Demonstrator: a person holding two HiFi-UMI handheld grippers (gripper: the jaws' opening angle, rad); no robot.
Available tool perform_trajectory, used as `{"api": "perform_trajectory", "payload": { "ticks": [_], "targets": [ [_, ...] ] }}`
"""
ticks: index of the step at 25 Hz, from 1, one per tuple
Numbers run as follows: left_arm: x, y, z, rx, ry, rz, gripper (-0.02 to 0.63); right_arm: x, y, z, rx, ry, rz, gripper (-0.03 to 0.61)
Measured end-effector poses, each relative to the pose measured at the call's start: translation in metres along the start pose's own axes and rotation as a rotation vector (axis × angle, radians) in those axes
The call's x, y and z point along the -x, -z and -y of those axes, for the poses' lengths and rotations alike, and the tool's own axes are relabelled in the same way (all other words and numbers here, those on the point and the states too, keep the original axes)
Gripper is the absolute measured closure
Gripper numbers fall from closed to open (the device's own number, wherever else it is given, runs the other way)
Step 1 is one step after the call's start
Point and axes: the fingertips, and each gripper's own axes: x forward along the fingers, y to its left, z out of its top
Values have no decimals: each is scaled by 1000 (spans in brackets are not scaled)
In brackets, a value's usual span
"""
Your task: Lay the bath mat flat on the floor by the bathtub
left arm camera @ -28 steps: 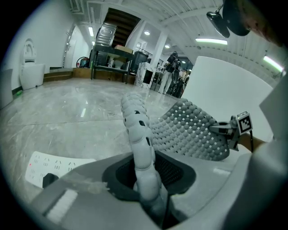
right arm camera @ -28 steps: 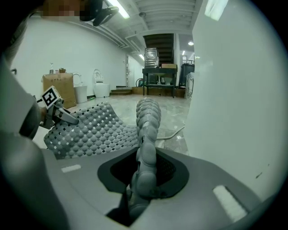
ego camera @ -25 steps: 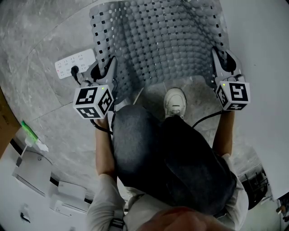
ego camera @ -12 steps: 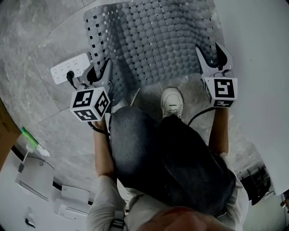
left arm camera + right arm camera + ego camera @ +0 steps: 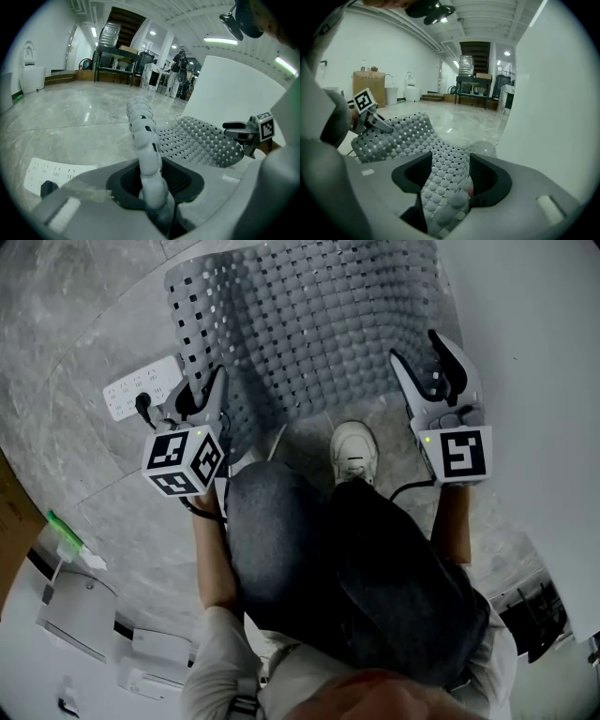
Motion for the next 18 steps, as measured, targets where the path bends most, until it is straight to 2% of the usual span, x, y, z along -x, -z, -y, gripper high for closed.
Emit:
{"api": "perform_trajectory", "payload": {
  "ticks": [3,6,13,18],
  "targets": [
    [0,-1,-1,-1,2,3,506,7,-8,-15,75,-16,8,337],
    [4,1,1,-1,8,4,503,11,-5,-27,102,-34,-14,337],
    [7,3,5,-1,1,12,493,12,3,-34,70,-58,-11,337],
    [8,3,4,-8,-5,7,468,-2,7,-51,62,-120,-16,337]
  ]
}}
